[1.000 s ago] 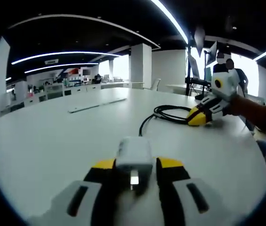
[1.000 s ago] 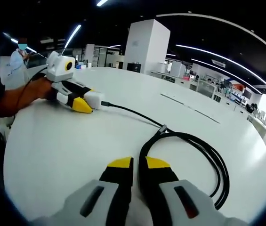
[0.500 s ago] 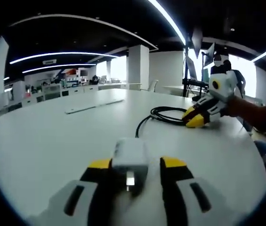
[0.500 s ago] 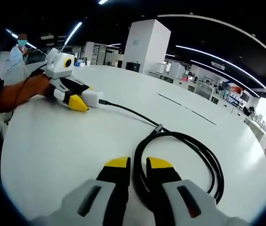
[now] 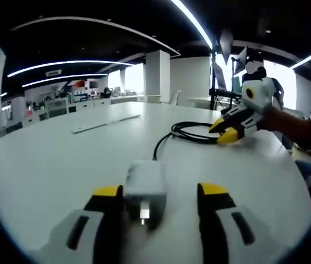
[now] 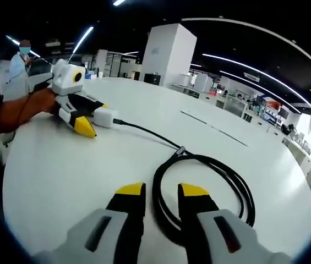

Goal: Plug the desk Type‑C cable into the charger adapter.

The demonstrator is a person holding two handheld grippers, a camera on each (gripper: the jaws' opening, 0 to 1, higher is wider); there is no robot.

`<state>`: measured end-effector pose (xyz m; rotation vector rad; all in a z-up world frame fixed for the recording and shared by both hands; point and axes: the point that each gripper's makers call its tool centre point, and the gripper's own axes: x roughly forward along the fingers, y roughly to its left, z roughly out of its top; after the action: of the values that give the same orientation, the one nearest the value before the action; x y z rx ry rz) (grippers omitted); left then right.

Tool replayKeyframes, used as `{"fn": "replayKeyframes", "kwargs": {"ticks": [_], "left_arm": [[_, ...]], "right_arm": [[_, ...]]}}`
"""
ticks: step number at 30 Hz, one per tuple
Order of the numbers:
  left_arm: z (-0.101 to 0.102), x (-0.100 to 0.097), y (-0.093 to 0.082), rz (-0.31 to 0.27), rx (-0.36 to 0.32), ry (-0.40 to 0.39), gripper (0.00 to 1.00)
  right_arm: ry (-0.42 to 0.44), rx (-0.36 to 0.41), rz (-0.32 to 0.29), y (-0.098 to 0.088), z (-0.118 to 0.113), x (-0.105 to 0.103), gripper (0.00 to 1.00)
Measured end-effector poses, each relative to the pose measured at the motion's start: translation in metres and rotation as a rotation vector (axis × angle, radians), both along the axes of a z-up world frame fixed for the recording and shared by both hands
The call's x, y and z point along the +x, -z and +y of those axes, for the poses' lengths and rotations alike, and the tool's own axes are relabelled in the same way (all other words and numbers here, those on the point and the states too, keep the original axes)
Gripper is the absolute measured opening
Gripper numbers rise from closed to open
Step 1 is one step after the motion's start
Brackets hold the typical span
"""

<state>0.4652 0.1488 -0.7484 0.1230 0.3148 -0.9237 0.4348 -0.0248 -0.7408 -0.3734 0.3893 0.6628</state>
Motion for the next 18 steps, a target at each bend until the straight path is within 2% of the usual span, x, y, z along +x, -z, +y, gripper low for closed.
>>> {"fn": "replayKeyframes", "kwargs": {"ticks": [5, 10, 18], "left_arm": [[-0.002, -0.003, -0.009, -0.001, -0.029, -0.005, 0.71], [-0.003, -0.008, -0.013, 0.0, -0.043, -0.017, 0.89], [-0.006, -0.02, -0.025, -0.006, -0.042, -0.01, 0.99]], "right_arm": [[0.003, 0.016, -0.004, -0.001, 0.002, -0.007, 0.31], [0.009, 0.032, -0.012, -0.006, 0.002, -0.013, 0.47], [0.021, 0.04, -0.019, -0.014, 0.0, -0.017, 0.68]]}}
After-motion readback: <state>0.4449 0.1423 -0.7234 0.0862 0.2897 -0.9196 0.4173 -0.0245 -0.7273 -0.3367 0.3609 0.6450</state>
